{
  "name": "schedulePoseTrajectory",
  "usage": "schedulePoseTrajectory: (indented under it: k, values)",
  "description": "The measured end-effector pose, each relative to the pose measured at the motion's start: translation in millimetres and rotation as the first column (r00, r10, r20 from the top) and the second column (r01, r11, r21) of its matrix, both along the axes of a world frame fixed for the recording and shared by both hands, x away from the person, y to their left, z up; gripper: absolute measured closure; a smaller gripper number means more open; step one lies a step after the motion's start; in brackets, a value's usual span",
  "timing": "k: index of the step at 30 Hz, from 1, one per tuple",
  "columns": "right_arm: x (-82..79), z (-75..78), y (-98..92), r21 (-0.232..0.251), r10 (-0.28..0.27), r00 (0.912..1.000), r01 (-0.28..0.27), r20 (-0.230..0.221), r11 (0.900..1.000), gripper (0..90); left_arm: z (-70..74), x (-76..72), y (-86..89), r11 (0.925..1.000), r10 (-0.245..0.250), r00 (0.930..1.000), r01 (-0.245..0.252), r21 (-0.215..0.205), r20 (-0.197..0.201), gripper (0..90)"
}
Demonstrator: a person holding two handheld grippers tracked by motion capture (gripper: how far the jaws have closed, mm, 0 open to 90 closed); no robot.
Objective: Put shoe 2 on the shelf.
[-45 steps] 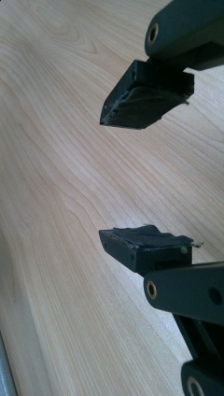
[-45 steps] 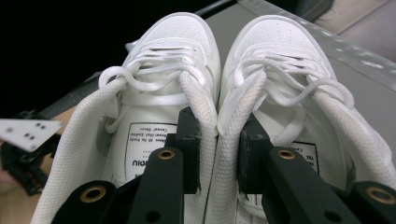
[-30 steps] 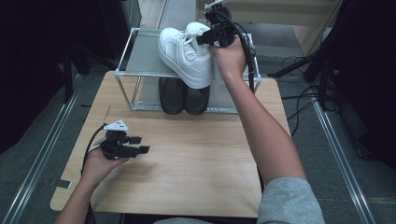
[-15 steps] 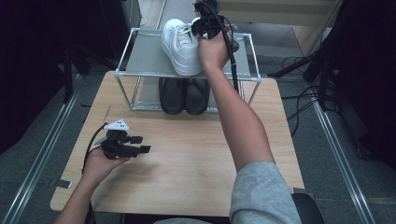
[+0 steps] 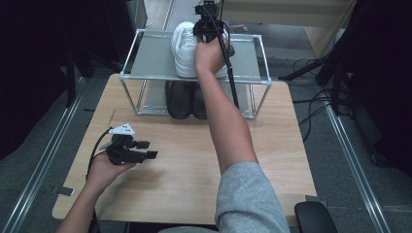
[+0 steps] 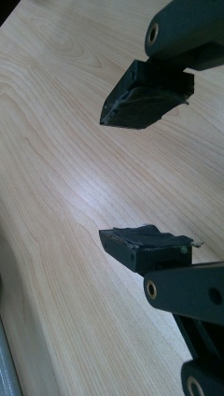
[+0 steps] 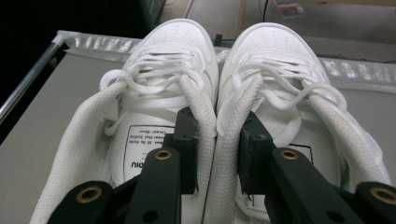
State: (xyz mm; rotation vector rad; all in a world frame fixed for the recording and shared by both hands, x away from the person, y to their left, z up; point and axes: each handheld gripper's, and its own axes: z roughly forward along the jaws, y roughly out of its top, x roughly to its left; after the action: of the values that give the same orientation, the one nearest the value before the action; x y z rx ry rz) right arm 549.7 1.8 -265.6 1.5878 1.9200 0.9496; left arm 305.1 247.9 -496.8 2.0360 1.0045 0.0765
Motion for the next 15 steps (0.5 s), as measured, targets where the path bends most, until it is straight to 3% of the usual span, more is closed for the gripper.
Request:
schedulePoseTrajectory:
  k: [15]
  values:
    - [-5.6,-3.7,9.6,0.002,0.0,0.9995,0.0,-0.03,1.0,69.7,0.6,3.4,-3.1,0.9999,-0.013,0.9999,0.013,0.01,-0.001,39.3]
